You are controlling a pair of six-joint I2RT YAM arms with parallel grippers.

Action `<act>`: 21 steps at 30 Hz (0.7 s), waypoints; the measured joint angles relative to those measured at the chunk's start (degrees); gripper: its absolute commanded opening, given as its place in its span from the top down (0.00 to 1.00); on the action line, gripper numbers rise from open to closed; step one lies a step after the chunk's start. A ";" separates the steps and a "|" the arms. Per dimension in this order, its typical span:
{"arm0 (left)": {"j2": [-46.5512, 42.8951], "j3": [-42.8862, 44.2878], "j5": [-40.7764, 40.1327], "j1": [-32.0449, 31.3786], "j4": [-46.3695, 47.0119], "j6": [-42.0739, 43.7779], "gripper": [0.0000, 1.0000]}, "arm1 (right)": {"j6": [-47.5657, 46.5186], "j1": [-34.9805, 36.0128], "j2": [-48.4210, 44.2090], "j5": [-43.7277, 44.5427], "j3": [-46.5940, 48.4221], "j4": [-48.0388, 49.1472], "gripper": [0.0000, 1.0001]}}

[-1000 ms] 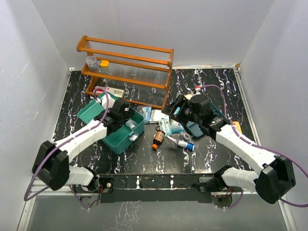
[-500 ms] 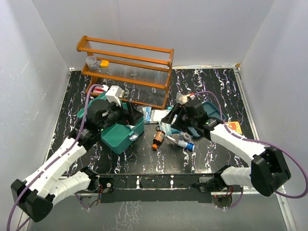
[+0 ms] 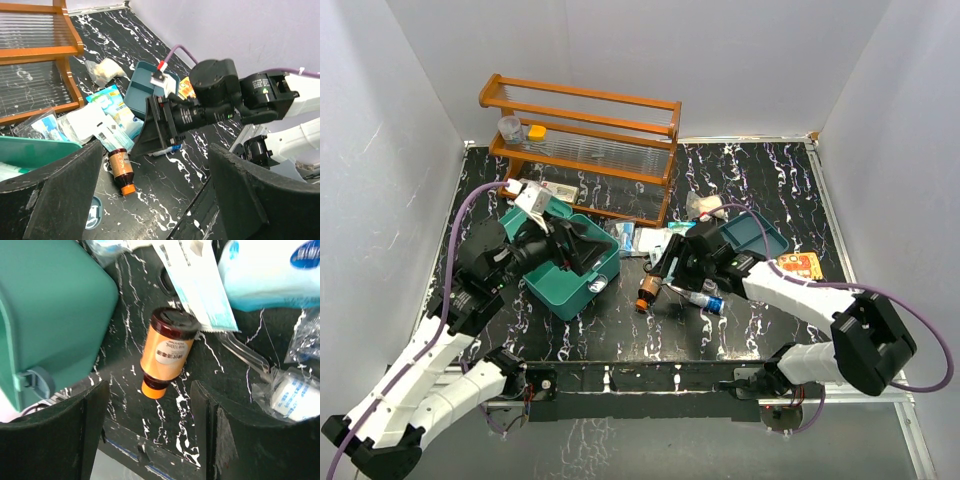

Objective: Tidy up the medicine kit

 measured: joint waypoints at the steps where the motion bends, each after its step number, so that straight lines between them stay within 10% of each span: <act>1: -0.35 0.02 -0.48 0.02 -0.07 -0.24 0.15 | 0.44 0.94 0.52 0.76 0.00 -0.44 0.37; 21: -1.05 -3.02 -5.33 0.02 2.69 -4.92 0.14 | 5.79 6.01 10.69 5.90 0.02 2.27 0.41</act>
